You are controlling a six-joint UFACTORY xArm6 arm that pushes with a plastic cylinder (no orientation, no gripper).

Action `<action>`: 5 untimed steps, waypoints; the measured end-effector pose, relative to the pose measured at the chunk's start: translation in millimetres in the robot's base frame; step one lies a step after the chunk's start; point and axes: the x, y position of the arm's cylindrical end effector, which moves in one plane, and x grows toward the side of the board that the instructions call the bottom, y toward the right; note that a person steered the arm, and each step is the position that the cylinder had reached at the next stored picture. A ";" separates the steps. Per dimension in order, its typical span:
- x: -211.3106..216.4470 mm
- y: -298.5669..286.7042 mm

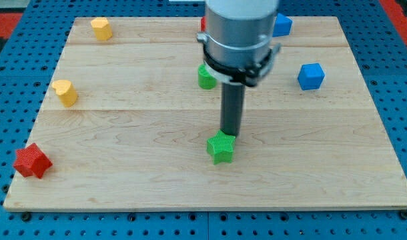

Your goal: Place the green blocks in a vertical line

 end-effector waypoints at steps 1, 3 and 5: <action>21.9 -4.1; -40.4 -37.8; -146.9 -109.7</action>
